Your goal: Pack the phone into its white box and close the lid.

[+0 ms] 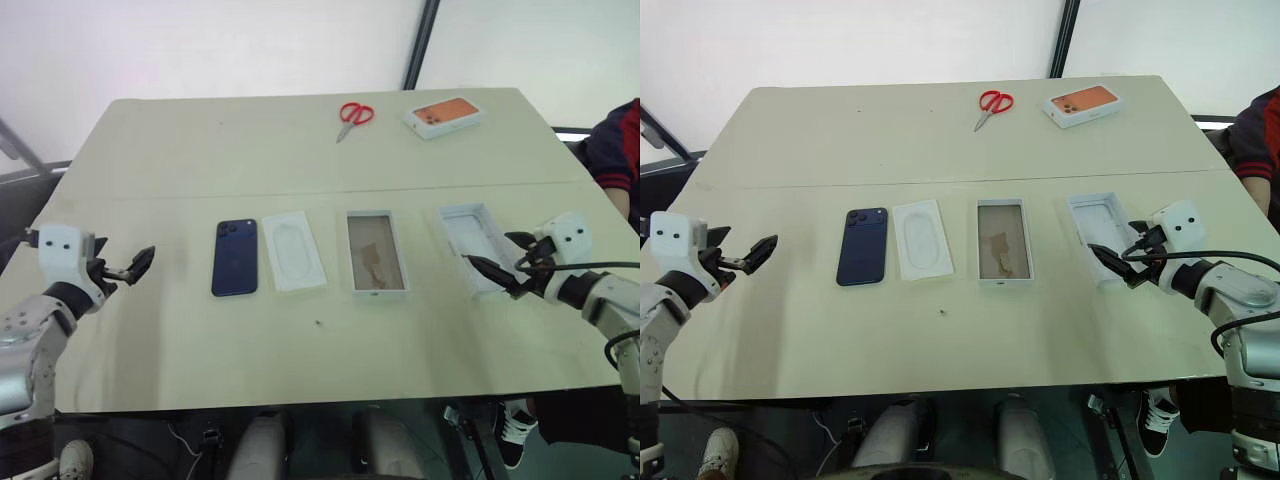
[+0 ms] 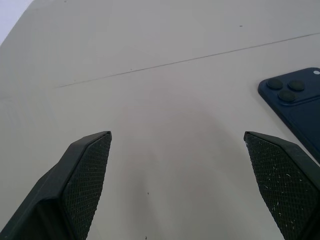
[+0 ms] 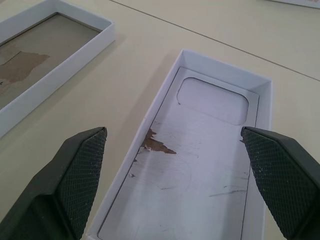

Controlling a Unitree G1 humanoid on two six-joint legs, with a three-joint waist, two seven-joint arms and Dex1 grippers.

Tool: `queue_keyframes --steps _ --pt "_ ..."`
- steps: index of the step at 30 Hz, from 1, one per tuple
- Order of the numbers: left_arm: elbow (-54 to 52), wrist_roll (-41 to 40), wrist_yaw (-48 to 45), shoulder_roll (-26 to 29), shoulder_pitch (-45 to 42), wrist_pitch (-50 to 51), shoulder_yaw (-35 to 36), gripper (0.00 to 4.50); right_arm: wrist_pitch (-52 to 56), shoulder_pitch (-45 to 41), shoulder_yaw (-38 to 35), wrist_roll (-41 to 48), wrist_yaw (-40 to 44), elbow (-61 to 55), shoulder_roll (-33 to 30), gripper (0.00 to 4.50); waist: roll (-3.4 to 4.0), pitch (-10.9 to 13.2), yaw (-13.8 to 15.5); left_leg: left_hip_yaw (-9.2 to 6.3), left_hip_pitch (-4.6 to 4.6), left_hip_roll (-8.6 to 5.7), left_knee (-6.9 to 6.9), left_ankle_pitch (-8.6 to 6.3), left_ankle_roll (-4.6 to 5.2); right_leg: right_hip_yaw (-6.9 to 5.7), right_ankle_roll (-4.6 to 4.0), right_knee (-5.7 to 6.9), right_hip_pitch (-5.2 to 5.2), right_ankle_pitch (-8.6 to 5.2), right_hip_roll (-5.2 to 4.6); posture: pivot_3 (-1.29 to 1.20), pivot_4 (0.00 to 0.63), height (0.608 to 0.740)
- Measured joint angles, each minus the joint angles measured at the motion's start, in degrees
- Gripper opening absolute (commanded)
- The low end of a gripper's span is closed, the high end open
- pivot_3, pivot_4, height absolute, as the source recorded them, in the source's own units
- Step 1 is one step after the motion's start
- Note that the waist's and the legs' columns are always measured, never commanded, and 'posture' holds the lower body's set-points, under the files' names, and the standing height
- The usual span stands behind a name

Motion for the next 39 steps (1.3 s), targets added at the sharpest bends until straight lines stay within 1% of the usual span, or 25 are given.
queue_keyframes --steps 8,15,18,22,27,31,33,39 --pt "0.3 0.1 0.2 0.0 -0.5 -0.5 0.0 4.46 -0.1 -0.6 0.4 -0.1 -0.6 0.0 0.4 4.50 0.00 0.0 0.0 0.00 0.00 0.00 0.00 0.00 0.00 0.00 0.00 0.00 0.00 0.00 0.00 0.00 0.150 0.740" --pt "-1.7 -0.1 0.4 -0.5 0.4 0.0 0.0 4.46 0.7 -3.3 3.7 0.5 -0.8 -1.5 2.6 4.50 0.00 0.0 -0.1 0.00 0.01 0.01 -0.01 0.00 0.00 0.01 0.00 0.01 -0.01 0.00 0.01 0.00 0.150 0.740" --pt "-4.7 -1.0 1.7 -2.8 0.7 1.3 -0.2 4.46 1.6 -5.7 6.5 1.0 -1.0 -3.0 4.6 4.50 -0.01 0.0 0.0 0.00 0.01 0.00 0.03 0.00 0.00 0.01 0.00 0.01 0.01 0.00 -0.01 0.00 0.150 0.740" --pt "-7.2 -2.1 1.8 -4.6 -1.6 3.1 -4.8 4.46 2.5 -8.7 11.9 1.4 -1.3 -6.8 7.0 4.50 0.00 0.0 0.1 -0.03 -0.01 0.00 0.03 0.00 0.00 -0.01 0.00 0.02 0.00 0.00 0.00 0.00 0.150 0.740" --pt "-7.7 -2.5 2.8 -7.4 -5.0 4.6 -9.2 4.46 2.3 -9.6 13.9 0.5 -2.1 -7.8 8.2 4.50 -0.02 0.0 0.1 -0.02 -0.01 -0.04 0.04 0.00 0.00 -0.03 0.00 0.01 0.00 0.00 -0.02 0.00 0.150 0.740" --pt "-10.1 -3.7 4.9 -10.9 -7.7 9.3 -13.8 4.46 2.4 -11.4 16.8 -0.2 -2.7 -7.1 10.7 4.50 -0.02 0.0 -0.1 -0.02 -0.01 -0.03 0.05 0.00 -0.01 -0.03 0.00 0.04 -0.02 0.00 0.02 0.00 0.150 0.740" --pt "-12.3 -4.3 6.5 -12.4 -8.7 12.1 -15.6 4.46 1.9 -12.5 17.7 -0.7 -2.7 -6.7 10.9 4.50 -0.02 0.0 -0.1 -0.03 -0.01 -0.03 0.04 0.01 -0.01 -0.03 0.00 0.03 -0.02 0.00 0.02 0.00 0.150 0.740" --pt "-18.6 -10.6 15.9 -19.7 -15.8 27.6 -15.9 4.46 1.1 -13.2 21.0 -2.1 -2.2 -7.4 11.4 4.50 -0.04 0.0 0.1 -0.05 -0.03 -0.04 0.17 0.01 -0.01 -0.06 0.01 0.06 0.02 0.00 0.03 0.00 0.150 0.740"
